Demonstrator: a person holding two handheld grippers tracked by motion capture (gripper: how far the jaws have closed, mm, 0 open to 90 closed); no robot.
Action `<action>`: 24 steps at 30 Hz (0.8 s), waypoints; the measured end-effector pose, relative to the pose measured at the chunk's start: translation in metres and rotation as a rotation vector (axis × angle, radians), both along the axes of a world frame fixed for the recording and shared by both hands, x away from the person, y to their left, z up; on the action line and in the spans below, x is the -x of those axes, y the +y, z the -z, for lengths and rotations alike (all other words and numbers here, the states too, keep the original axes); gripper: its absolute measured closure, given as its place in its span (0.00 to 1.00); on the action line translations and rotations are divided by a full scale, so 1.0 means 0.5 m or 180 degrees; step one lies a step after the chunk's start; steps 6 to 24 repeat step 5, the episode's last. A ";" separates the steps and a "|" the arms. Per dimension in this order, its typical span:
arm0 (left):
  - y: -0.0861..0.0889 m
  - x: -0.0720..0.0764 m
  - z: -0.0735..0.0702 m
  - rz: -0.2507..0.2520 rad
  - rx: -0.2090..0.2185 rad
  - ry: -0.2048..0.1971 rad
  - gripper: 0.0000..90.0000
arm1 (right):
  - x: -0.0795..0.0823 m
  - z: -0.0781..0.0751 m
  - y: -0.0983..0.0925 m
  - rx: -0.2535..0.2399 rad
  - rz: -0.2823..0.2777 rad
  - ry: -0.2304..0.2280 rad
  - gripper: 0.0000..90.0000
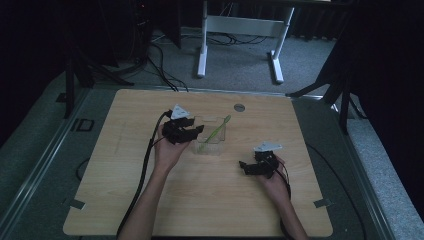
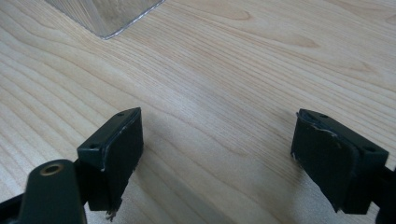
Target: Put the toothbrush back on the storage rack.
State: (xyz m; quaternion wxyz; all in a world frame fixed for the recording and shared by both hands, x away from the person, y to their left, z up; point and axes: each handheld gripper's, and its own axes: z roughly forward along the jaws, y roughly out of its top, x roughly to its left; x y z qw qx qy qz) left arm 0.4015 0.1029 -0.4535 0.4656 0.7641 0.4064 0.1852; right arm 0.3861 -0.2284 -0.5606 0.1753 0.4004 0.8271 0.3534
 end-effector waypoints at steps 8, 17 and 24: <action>0.012 0.003 0.001 -0.0098 -0.0057 -0.0042 0.46 | 0.000 0.000 0.000 -0.0001 0.0001 0.0001 0.19; 0.012 0.003 0.001 -0.0098 -0.0057 -0.0042 0.46 | 0.000 0.000 0.000 -0.0001 0.0001 0.0001 0.19; 0.012 0.003 0.001 -0.0098 -0.0057 -0.0042 0.46 | 0.000 0.000 0.000 -0.0001 0.0001 0.0001 0.19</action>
